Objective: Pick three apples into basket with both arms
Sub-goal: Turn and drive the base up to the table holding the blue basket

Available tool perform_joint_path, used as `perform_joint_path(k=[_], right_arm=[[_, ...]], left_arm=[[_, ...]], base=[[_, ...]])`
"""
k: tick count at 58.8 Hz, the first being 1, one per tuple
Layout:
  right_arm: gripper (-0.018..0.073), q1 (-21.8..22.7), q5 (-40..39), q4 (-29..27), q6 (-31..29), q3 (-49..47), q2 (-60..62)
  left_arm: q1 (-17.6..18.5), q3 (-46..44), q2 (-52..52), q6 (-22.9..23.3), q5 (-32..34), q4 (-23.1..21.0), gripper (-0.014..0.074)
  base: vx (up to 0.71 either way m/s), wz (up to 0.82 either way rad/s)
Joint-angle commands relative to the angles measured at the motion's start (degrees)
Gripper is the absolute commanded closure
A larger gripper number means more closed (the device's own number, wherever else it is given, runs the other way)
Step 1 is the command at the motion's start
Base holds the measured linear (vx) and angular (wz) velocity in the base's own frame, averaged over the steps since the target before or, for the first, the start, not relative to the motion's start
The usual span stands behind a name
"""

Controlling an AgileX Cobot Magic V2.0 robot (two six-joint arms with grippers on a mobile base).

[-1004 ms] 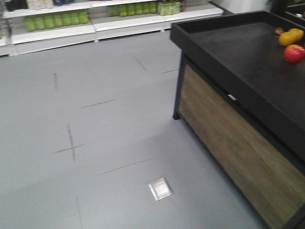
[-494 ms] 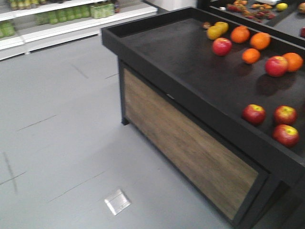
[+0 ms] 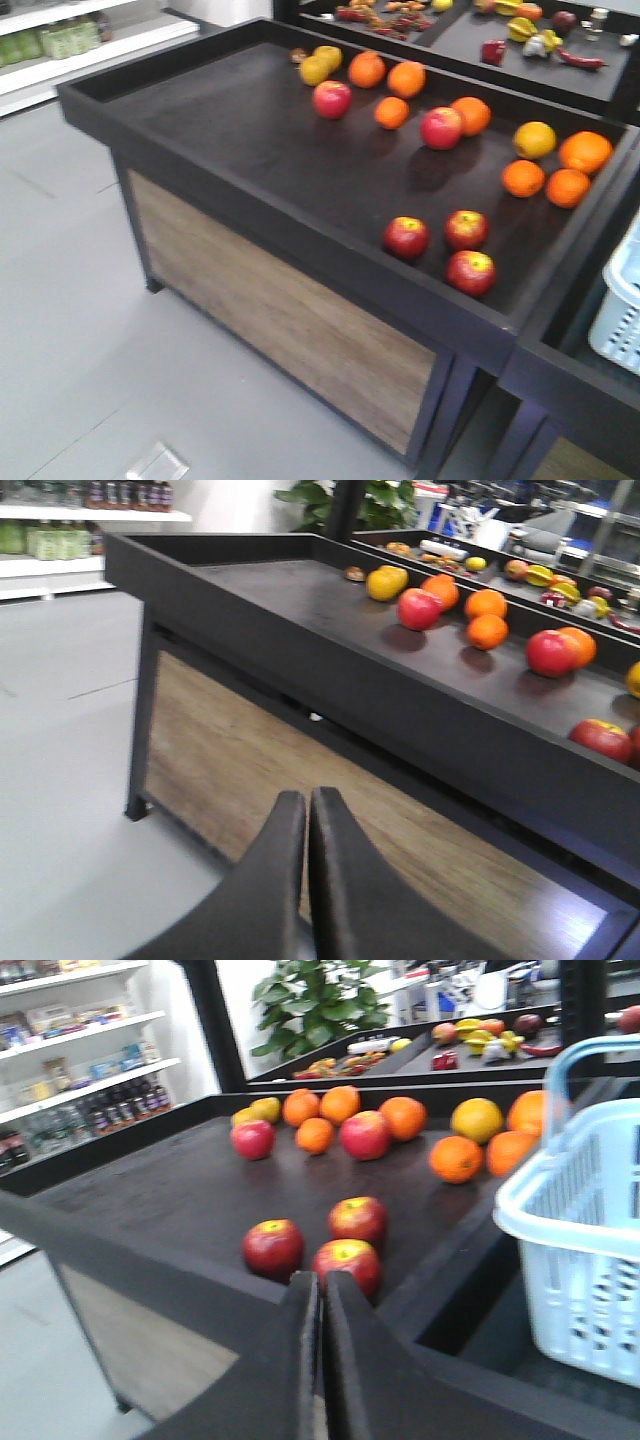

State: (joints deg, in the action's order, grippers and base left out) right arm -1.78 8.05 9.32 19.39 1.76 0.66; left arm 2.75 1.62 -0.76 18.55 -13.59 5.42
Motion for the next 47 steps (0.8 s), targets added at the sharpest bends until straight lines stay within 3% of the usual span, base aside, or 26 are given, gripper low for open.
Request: perform_joint_path(k=[1,47], right_arm=[[0.0564,0.35,-4.07,0.83,-0.53,0.62,0.68],[0.0564,0.35,-4.07,0.83,-0.53,0.62,0.68]], left_arm=[[0.3,-1.43,-0.74,0.38,4.24,-0.11,0.0602],[0.3,-1.43,-0.74,0.38,4.24,-0.11,0.0602]], base=[[0.11,-0.47],[0.1,-0.43]])
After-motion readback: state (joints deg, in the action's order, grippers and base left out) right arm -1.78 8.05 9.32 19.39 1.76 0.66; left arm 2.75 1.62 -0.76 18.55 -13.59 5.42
